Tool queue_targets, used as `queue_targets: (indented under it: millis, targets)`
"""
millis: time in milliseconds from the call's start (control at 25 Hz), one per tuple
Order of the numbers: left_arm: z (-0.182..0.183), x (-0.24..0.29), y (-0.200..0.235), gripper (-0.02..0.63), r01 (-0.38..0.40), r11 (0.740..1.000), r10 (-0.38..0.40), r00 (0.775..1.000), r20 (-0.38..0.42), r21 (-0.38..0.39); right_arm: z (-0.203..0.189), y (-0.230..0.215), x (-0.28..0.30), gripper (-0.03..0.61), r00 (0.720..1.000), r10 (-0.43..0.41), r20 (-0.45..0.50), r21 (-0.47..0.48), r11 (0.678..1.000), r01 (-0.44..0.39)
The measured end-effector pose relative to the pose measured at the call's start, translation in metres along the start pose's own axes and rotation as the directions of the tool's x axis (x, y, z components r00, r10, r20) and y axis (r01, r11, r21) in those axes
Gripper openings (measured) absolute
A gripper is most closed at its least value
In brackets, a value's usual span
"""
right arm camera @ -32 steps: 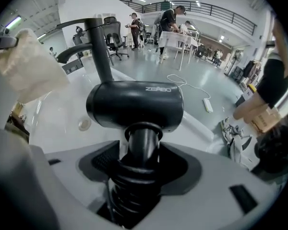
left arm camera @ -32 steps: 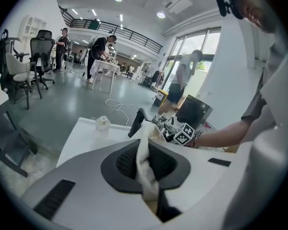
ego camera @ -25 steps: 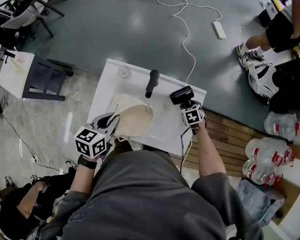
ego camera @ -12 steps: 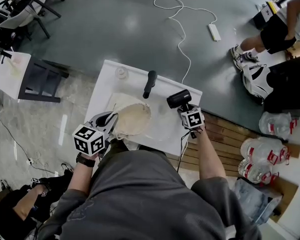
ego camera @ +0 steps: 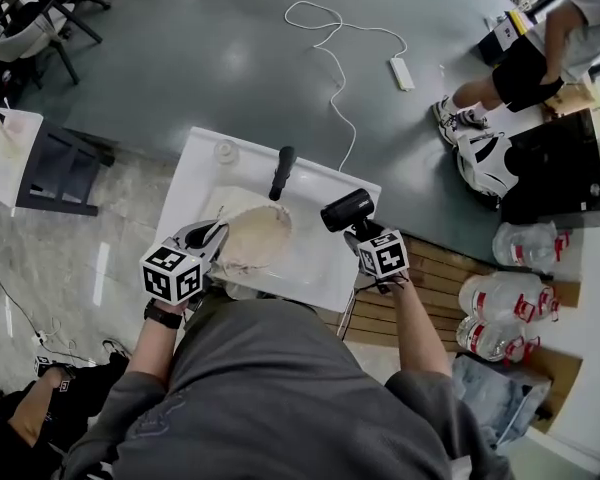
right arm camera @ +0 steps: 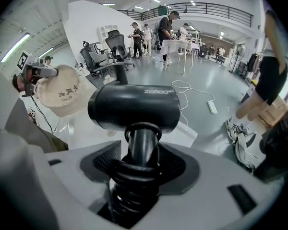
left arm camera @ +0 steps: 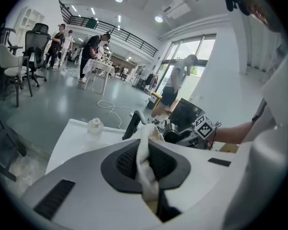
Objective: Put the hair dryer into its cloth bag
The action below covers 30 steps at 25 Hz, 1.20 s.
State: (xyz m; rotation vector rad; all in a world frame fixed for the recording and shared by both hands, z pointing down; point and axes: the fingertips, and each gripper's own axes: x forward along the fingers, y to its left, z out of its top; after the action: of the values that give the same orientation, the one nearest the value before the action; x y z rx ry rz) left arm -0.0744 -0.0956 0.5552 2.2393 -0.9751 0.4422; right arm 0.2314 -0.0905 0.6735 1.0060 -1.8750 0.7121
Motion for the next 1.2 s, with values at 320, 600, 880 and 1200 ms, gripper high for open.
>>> queue_targets:
  millis: [320, 600, 880, 1200]
  targets:
    - [-0.003, 0.006, -0.004, 0.018, 0.038, 0.999, -0.038, 0.999, -0.004, 0.019, 0.009, 0.034, -0.046, 0.238, 1.000, 0.017, 0.027, -0.067, 0.998, -0.015]
    - [-0.008, 0.002, -0.005, 0.018, 0.059, 0.998, -0.059, 0.998, -0.001, 0.023, 0.024, 0.086, -0.057, 0.239, 0.996, 0.077, 0.043, -0.130, 0.989, -0.071]
    - [-0.008, 0.001, -0.013, 0.018, 0.081, 0.996, -0.081, 0.997, -0.001, 0.032, 0.042, 0.138, -0.054, 0.239, 0.991, 0.127, 0.041, -0.199, 0.973, -0.117]
    - [-0.009, 0.004, -0.022, 0.018, 0.106, 0.994, -0.105, 0.994, -0.008, 0.029, 0.051, 0.186, -0.049, 0.239, 0.994, 0.106, -0.022, -0.435, 0.895, -0.105]
